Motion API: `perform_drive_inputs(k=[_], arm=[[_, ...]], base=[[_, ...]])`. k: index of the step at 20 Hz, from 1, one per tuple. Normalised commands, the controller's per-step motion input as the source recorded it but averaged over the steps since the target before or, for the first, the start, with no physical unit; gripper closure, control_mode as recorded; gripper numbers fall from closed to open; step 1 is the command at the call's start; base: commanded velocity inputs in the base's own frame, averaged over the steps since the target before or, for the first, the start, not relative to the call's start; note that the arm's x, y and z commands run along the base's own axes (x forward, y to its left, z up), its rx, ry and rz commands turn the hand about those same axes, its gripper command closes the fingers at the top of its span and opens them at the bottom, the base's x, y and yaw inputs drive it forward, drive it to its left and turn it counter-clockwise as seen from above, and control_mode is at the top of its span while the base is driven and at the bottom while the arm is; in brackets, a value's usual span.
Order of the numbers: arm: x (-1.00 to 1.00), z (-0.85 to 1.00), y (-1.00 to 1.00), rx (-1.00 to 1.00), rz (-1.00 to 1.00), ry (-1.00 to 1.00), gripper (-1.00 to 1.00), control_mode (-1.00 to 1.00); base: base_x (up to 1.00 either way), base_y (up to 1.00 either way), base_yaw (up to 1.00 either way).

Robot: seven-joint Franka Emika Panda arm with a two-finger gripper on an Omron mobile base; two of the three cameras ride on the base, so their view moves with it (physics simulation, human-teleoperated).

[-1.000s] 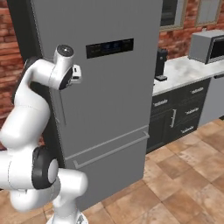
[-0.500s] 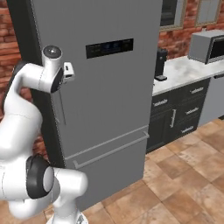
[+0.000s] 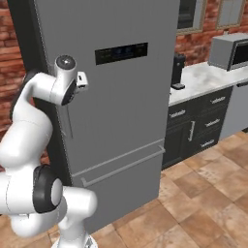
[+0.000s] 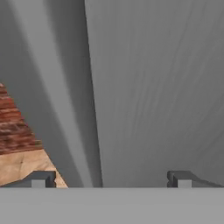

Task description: Retrieve the butter from the fridge and place it on a plate on the dining table. Then retrieve the butter knife by the fridge and place it near the plate.

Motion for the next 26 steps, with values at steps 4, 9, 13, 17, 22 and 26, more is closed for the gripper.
perform_drive_inputs(k=[4,9,13,17,22,26], arm=[[0.05,-0.03,0.38,0.0,-0.01,-0.01,-1.0,-1.0],[0.03,-0.04,0.34,0.0,-0.03,-0.02,-1.0,-1.0],[0.25,-0.06,0.24,0.0,0.0,0.0,-1.0,-1.0],[0.2,-0.03,0.36,0.0,-0.01,0.0,1.0,-1.0],[0.04,0.0,0.12,0.0,0.0,0.0,1.0,-1.0],[-0.11,0.0,-0.03,-0.01,0.0,0.0,1.0,-1.0]], base=[[0.0,0.0,0.0],[0.0,0.0,0.0],[0.0,0.0,0.0],[0.0,0.0,0.0],[0.0,0.0,0.0],[0.0,0.0,0.0]])
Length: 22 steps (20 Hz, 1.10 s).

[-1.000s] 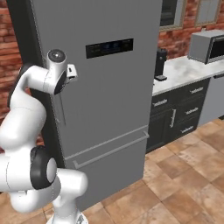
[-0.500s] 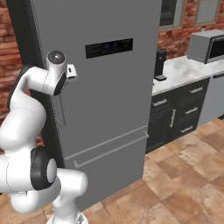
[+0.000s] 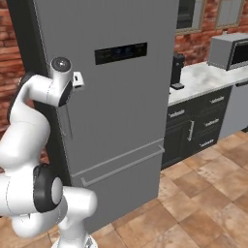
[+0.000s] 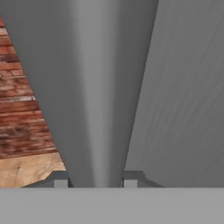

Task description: Retrieve the butter from the fridge and place it on a plate on the dining table. Then retrieve the butter knife by the fridge and place it near the plate.

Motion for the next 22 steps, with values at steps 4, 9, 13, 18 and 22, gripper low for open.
perform_drive_inputs(k=[4,9,13,18,22], arm=[[-0.57,0.07,-0.43,0.0,0.0,0.0,1.0,-1.0],[-0.72,0.16,-0.88,0.0,0.0,0.0,1.0,-1.0],[-0.71,0.21,-1.0,0.0,0.0,0.03,1.0,-1.0],[-0.53,0.2,-1.0,0.0,0.0,0.04,1.0,-1.0],[-0.24,0.07,-1.0,0.05,0.07,0.0,1.0,-1.0]], base=[[0.0,0.0,0.0],[0.0,0.0,0.0],[0.0,0.0,0.0],[0.0,0.0,0.0],[0.0,0.0,0.0]])
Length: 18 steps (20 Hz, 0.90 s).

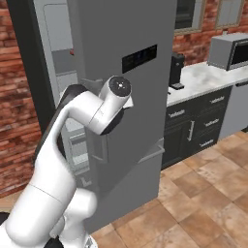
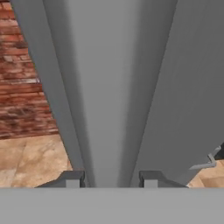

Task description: Retrieve the butter from the fridge and place it on a plate on the dining table. Then retrieve the butter knife by the fridge and place it near the plate.

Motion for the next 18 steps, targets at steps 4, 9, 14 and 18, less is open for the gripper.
perform_drive_inputs(k=[4,9,14,18], arm=[[-0.09,0.12,-0.64,0.0,0.02,0.0,-1.0,-1.0],[-0.13,0.28,-0.59,0.0,0.0,0.0,-1.0,-1.0],[-0.51,0.45,-0.16,-0.04,-0.06,0.0,-1.0,-1.0],[-0.86,0.3,0.12,-0.23,-0.2,0.02,-1.0,-1.0]], base=[[0.0,0.0,0.0],[0.0,0.0,0.0],[0.0,0.0,0.0],[0.0,0.0,0.0]])
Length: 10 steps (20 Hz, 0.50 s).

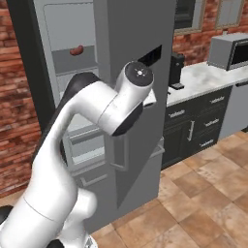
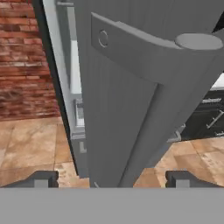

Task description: Retrieve the butter from the fridge and place it on a plate on the dining table. Then retrieve the butter knife by the fridge and place it near the plate.

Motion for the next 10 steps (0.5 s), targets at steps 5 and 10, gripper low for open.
perform_drive_inputs(k=[5,10], arm=[[-0.5,0.23,0.6,-0.48,-0.18,0.07,-1.0,-1.0],[0.02,-0.03,0.94,-0.58,-0.07,0.21,-1.0,-1.0]], base=[[0.0,0.0,0.0],[0.0,0.0,0.0]])
